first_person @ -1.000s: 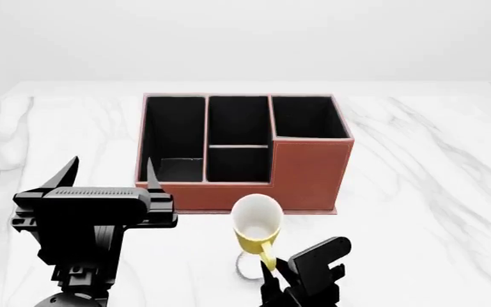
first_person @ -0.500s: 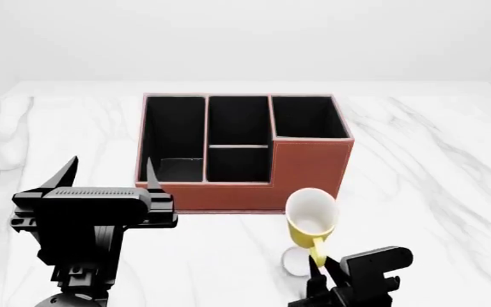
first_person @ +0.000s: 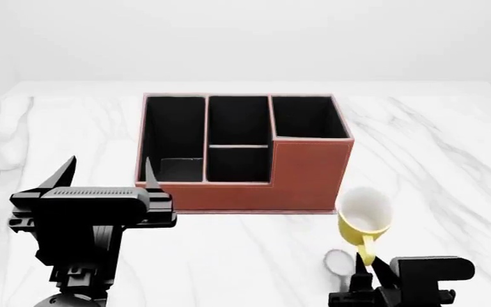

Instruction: Pick up the yellow and white mug and place it to the right of the caddy.

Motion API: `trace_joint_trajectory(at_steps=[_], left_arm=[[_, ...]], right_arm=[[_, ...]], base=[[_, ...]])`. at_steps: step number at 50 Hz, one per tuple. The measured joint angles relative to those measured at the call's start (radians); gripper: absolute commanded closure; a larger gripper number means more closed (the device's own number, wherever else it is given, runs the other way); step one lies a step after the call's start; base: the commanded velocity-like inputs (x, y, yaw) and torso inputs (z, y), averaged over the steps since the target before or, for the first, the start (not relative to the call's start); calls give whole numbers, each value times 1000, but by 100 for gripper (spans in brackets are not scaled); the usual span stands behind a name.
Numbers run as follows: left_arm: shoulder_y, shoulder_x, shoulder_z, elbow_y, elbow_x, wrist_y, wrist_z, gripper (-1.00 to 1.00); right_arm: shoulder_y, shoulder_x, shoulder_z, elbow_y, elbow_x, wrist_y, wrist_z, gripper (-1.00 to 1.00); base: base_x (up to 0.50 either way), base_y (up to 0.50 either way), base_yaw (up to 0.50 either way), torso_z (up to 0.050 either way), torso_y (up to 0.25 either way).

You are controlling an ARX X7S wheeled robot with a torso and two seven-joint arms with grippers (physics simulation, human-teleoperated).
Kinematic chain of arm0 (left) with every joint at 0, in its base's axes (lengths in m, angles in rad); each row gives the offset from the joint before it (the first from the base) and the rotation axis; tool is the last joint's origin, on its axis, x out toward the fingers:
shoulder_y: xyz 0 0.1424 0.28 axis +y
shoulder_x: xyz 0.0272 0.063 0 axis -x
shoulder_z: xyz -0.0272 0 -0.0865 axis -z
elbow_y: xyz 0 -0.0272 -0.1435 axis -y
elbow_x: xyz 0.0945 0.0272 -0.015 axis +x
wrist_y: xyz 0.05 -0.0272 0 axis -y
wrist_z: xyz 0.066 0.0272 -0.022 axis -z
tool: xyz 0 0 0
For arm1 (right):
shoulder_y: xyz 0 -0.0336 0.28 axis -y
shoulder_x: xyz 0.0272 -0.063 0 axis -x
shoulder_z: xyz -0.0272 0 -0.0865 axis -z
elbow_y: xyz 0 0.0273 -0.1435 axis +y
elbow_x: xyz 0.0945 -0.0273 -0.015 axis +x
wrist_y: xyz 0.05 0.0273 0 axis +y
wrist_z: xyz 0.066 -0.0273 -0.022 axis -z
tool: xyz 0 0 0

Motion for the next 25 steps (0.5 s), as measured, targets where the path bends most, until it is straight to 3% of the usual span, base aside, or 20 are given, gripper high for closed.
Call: trace_joint_trajectory(at_steps=[25], left_arm=[[-4, -6, 0, -15, -8, 9, -12, -100]], right_arm=[[71, 29, 50, 15, 44, 73, 77, 100]], base=[[0, 0, 0, 0, 0]])
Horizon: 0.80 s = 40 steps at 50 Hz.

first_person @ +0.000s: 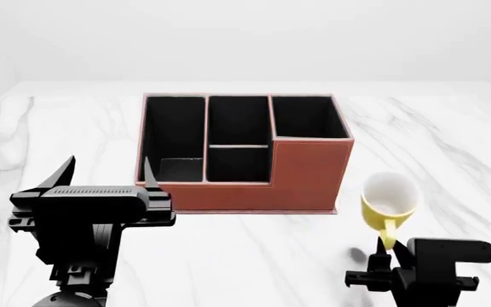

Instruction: Pick up the yellow and white mug and place it to the right of the caddy.

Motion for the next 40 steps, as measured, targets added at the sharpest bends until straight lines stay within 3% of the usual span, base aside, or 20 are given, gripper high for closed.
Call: trace_joint_trajectory(at_steps=[19, 40], left_arm=[[5, -3, -10, -7, -16, 17, -2, -100], [7, -8, -11, 3, -25, 16, -13, -100]], right_arm=[[76, -9, 15, 68, 19, 47, 11, 100], [290, -93, -35, 316, 1, 103, -140, 100]], base=[[0, 0, 0, 0, 1], [0, 0, 0, 0, 0]])
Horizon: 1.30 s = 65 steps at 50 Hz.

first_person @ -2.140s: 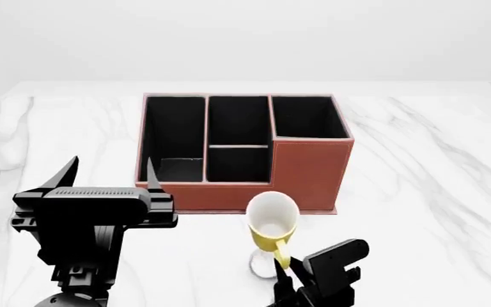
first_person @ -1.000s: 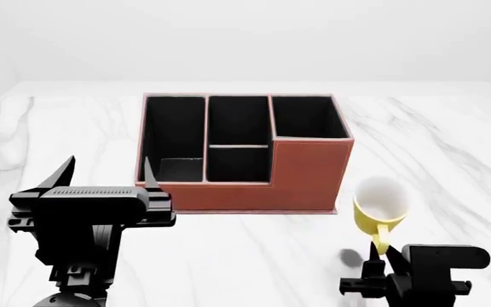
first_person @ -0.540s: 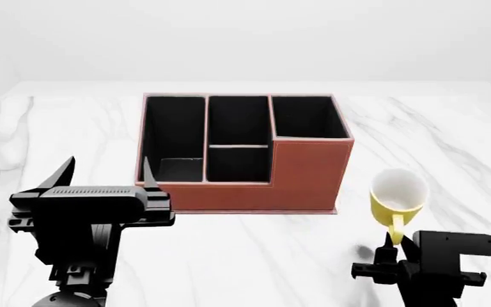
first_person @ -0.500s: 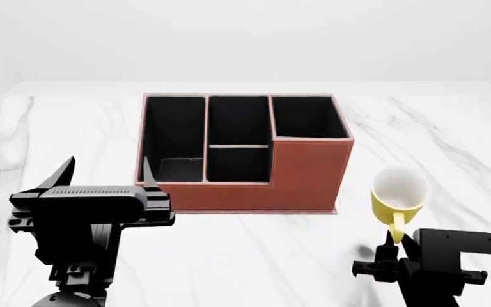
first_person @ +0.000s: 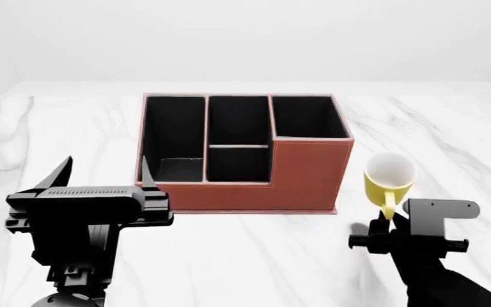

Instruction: Pick up the yellow and white mug and place it to the right of the caddy.

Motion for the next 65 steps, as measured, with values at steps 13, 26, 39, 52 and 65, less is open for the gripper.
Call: trace_joint_trajectory(at_steps=[13, 26, 39, 52, 65], left_arm=[[5, -3, -7, 6, -7, 3, -6, -100], [9, -7, -12, 9, -16, 8, -11, -100], [14, -12, -21, 18, -26, 9, -15, -100], [17, -16, -26, 23, -35, 12, -19, -100], [21, -20, -31, 28, -42, 15, -23, -100]], right_arm=[[129, -68, -28, 188, -31, 16, -72, 100], [245, -135, -50, 371, -67, 18, -132, 100], [352, -211, -76, 590, -111, -19, -220, 100], [468, -311, -98, 898, -163, -113, -339, 100], [564, -401, -100, 1204, -214, -219, -447, 100]], base=[[0, 0, 0, 0, 1], [0, 0, 0, 0, 1], [0, 0, 0, 0, 1], [0, 0, 0, 0, 0], [0, 0, 0, 0, 1]])
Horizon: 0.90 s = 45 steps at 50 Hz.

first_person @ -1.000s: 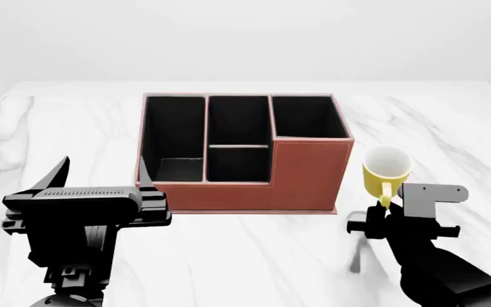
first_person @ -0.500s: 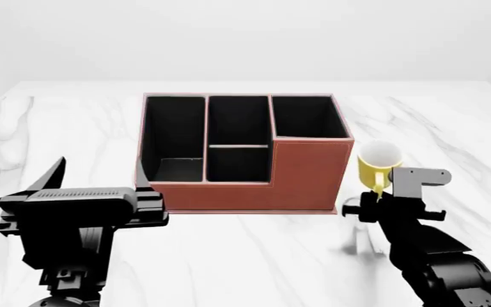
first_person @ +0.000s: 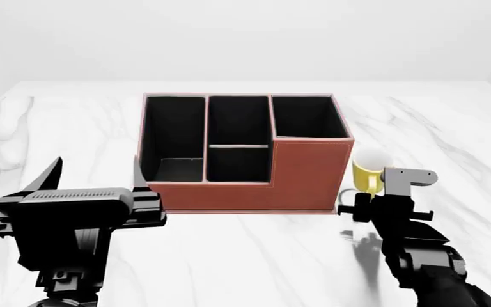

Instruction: Pick up the yellow and white mug and place it to the right of the caddy.

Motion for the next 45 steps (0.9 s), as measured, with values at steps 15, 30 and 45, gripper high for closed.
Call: trace_joint_trajectory(at_steps=[15, 30, 45], left_arm=[[5, -5, -2, 0, -7, 7, -5, -100], [7, -10, 0, 0, -12, 12, -10, -100], [5, -13, 7, -4, -14, 14, -16, -100]], right_arm=[[19, -32, 64, 105, -76, -9, -46, 100], [9, -47, 175, 123, -189, 26, -81, 100], [-3, -60, 312, 123, -328, 52, -114, 100]], base=[[0, 0, 0, 1, 1], [0, 0, 0, 0, 1], [0, 0, 0, 0, 0]])
